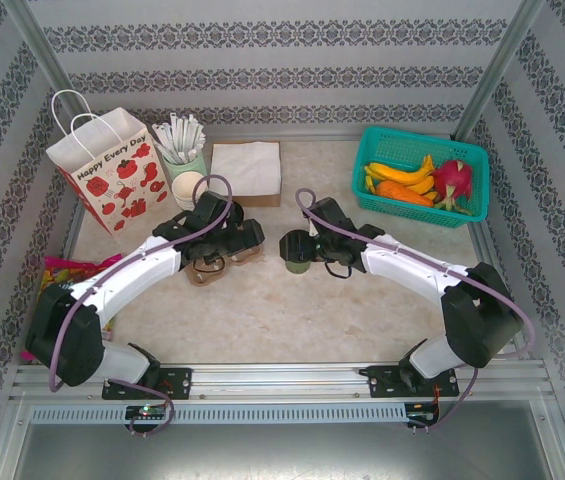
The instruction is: Pack the takeout coffee
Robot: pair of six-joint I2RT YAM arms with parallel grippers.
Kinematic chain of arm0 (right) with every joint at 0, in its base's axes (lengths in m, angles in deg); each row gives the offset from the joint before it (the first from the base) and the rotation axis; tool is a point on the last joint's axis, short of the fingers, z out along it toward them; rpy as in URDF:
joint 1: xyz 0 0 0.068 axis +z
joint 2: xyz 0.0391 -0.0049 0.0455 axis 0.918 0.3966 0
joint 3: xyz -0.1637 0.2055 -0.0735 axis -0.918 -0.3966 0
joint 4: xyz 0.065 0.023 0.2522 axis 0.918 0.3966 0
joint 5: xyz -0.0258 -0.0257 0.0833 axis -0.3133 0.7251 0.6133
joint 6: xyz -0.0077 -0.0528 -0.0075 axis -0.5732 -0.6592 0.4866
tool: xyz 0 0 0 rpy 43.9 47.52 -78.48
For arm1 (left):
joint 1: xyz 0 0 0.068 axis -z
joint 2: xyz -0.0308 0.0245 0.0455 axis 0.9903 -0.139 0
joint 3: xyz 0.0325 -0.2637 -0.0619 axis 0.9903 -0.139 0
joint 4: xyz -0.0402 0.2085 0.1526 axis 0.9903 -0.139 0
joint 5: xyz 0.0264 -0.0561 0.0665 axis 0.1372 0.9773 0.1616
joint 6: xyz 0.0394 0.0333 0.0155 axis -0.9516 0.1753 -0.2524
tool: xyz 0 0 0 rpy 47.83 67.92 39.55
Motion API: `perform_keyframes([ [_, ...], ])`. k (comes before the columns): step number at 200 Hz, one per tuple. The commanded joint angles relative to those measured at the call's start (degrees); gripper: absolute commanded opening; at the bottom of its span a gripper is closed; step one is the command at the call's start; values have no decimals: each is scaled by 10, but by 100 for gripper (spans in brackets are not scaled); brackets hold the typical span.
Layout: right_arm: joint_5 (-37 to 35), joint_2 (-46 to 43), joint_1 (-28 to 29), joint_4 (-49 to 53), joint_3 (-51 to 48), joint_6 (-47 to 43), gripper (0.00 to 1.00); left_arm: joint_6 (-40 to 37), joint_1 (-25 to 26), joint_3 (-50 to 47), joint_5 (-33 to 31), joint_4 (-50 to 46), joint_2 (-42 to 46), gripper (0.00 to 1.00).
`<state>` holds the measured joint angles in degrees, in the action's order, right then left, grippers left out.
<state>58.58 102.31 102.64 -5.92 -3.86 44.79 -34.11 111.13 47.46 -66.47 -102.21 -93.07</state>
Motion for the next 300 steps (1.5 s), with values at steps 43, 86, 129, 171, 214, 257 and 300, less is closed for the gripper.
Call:
perform_keyframes([
  [43, -32, 64, -23, 92, -55, 1, 83, 21, -36, -31, -40, -32, 34, 100],
  [86, -29, 38, -37, 86, -11, -14, 84, 14, -68, -33, -66, -63, 50, 100],
  [129, -20, 82, -90, 79, 62, -45, 85, 11, -101, -58, -94, -92, 85, 100],
  [171, -10, 163, -131, 84, 147, -76, 85, 14, -136, -101, -96, -96, 134, 100],
  [214, 7, 253, -154, 85, 244, -77, 86, 11, -144, -107, -96, -106, 147, 100],
  [257, 11, 342, -161, 101, 358, -64, 86, 13, -149, -111, -93, -108, 149, 100],
  [300, 11, 405, -162, 110, 430, -36, 87, 15, -152, -121, -87, -104, 152, 100],
])
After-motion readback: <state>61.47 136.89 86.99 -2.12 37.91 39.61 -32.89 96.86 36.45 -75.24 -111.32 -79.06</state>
